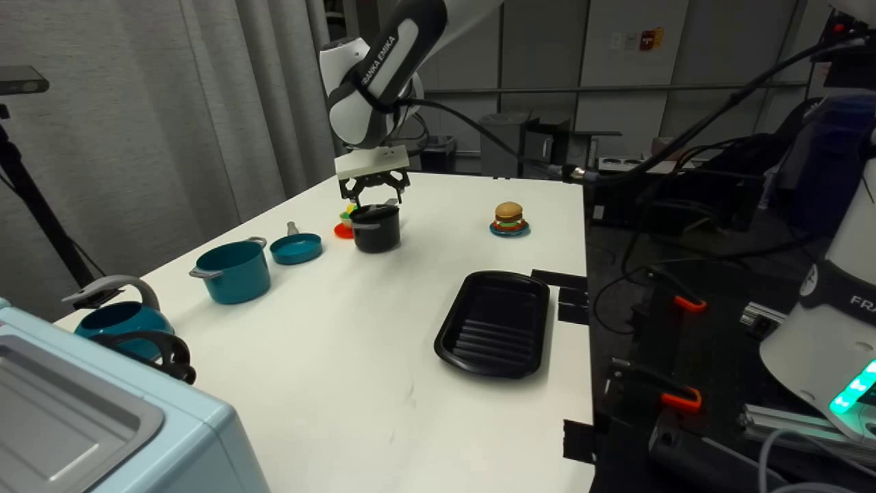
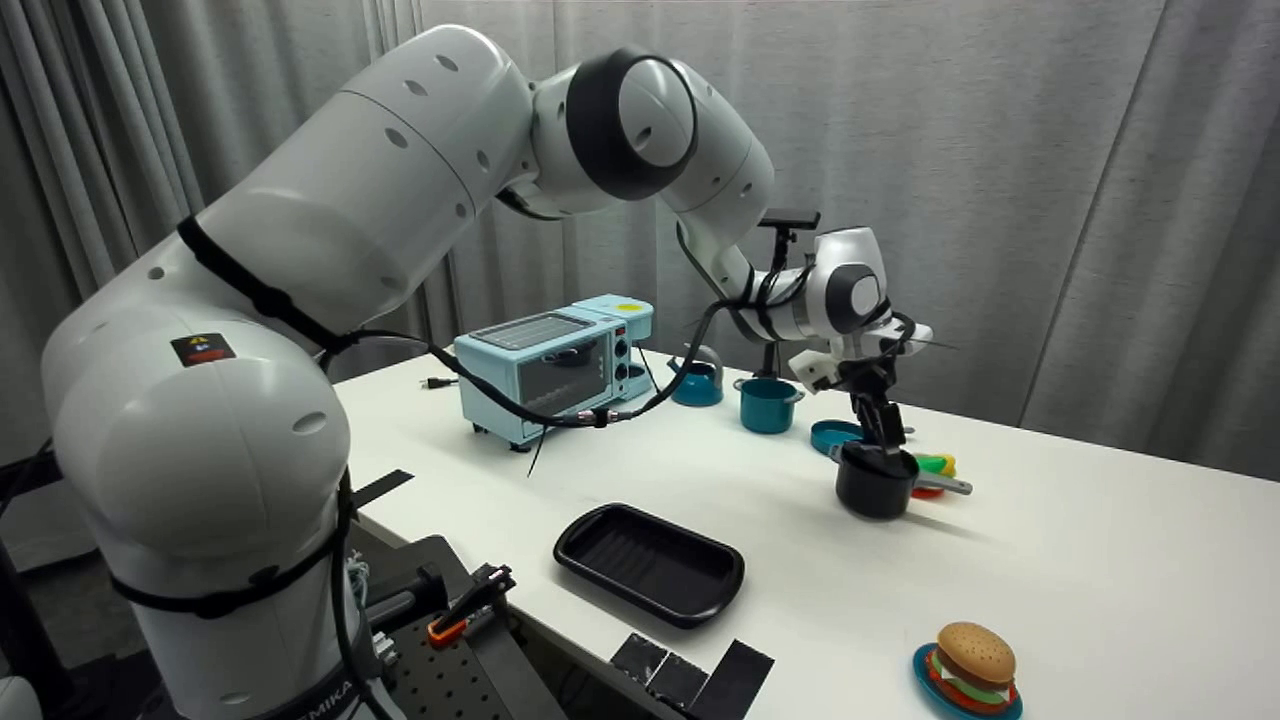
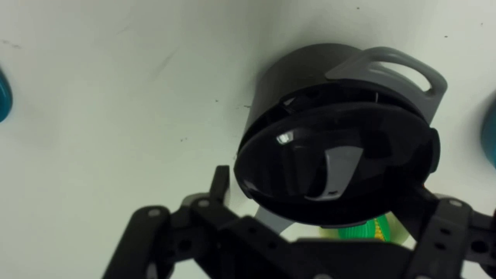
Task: Pick the lid and put it on the black pot
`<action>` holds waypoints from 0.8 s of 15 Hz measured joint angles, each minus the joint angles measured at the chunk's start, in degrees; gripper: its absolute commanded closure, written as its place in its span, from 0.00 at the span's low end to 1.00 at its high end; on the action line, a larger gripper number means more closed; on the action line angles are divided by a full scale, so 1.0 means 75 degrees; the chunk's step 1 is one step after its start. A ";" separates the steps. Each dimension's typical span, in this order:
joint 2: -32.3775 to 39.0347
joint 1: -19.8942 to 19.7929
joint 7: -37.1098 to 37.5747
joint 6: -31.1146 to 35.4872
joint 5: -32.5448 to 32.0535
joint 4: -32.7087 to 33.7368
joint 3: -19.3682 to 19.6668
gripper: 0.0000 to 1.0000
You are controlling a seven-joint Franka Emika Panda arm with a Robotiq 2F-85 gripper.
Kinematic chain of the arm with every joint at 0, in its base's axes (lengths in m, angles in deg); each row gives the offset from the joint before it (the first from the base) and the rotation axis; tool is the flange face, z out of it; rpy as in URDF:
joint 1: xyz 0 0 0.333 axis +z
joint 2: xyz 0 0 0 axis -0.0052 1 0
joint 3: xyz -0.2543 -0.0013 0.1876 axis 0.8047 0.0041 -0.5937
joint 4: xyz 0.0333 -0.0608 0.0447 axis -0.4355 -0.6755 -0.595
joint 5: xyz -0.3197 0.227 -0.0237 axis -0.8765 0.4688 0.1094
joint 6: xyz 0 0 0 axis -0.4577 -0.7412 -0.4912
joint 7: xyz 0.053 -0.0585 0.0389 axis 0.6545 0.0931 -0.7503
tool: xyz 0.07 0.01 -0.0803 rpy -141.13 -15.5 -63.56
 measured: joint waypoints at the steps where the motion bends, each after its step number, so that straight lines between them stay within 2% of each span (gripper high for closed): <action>1: -0.0010 0.0000 0.0000 0.0000 -0.0002 0.0012 0.0014 0.00; 12: -0.0604 -0.0007 0.0000 0.0001 -0.0056 -0.0029 0.0129 0.00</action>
